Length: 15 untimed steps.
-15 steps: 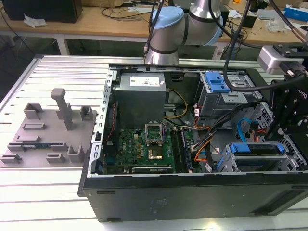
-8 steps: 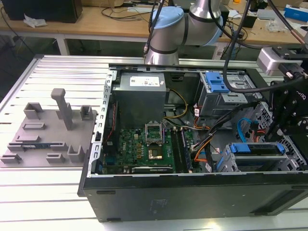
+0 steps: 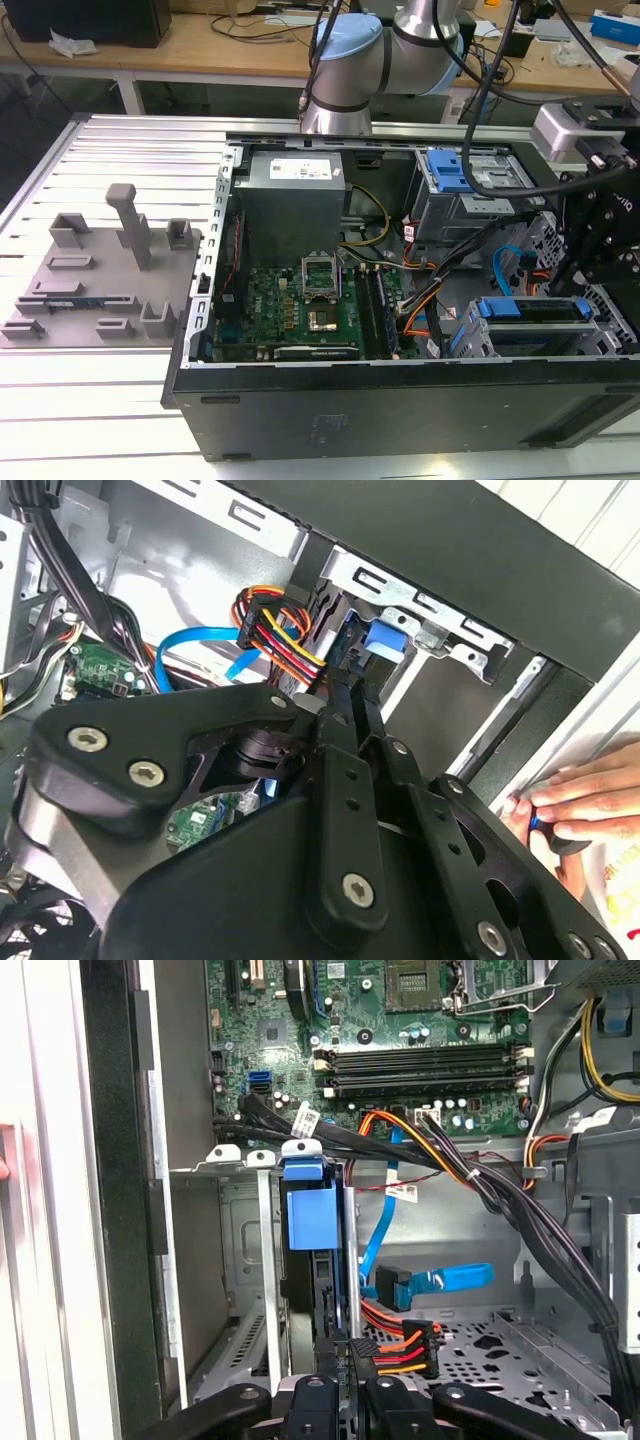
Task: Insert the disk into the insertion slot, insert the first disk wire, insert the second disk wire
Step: 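Insert the first disk wire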
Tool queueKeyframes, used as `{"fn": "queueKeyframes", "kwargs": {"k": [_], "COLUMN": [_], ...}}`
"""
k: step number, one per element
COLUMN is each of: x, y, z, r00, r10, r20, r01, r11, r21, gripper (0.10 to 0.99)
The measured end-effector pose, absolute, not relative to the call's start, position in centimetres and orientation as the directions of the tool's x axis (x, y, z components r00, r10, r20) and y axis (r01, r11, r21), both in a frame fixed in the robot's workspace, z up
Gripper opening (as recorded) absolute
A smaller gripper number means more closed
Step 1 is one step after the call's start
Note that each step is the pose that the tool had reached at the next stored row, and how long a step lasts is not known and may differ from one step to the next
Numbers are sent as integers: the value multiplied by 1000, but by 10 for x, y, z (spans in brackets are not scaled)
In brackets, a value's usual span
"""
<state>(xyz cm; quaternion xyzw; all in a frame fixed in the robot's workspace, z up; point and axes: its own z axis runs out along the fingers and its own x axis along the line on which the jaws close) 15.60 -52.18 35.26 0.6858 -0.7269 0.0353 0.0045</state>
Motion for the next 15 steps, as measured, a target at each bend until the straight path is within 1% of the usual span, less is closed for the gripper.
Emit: {"fn": "queueKeyframes", "kwargs": {"k": [8, 15], "x": [156, 156], "y": [-522, -525], "z": [352, 350], "r00": [-89, -89], "r10": [-995, -995], "r20": [55, 55], "r01": [-995, -995], "r11": [86, 87], "r21": [-45, -45], "gripper": [173, 173]}}
